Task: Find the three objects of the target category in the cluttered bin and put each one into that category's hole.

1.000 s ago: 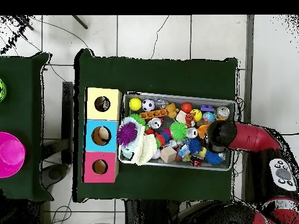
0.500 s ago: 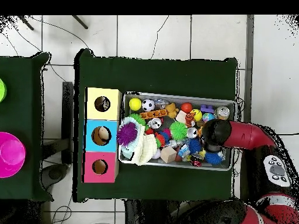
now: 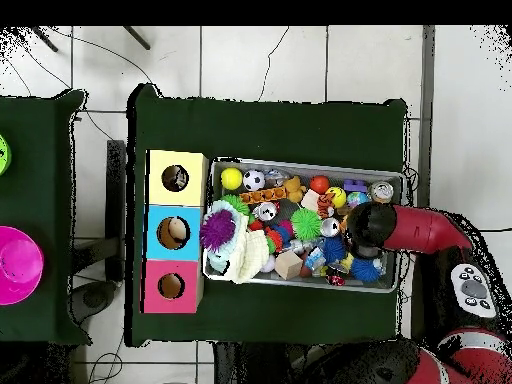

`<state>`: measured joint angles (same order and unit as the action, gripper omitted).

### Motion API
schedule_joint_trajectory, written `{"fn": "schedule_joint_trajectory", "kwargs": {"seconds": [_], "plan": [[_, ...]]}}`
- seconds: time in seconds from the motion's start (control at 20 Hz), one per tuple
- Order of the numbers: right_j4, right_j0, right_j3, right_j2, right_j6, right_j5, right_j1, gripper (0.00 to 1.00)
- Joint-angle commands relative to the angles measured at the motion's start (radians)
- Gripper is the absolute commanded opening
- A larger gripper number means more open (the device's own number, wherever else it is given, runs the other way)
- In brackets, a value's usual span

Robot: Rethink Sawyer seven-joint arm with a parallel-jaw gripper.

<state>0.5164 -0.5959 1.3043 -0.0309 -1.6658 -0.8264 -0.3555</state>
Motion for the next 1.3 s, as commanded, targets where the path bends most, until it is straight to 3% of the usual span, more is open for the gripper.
{"fn": "schedule_joint_trajectory", "kwargs": {"seconds": [0.05,0.6,1.05,1.3], "plan": [[0.074,0.015,-0.128,-0.002,0.094,-0.089,0.042,1.00],[0.064,0.031,-0.124,0.006,0.134,-0.211,-0.040,1.00],[0.075,0.020,-0.148,-0.013,0.075,-0.107,0.048,1.00],[0.071,0.013,-0.117,-0.015,0.058,-0.064,0.061,1.00]]}}
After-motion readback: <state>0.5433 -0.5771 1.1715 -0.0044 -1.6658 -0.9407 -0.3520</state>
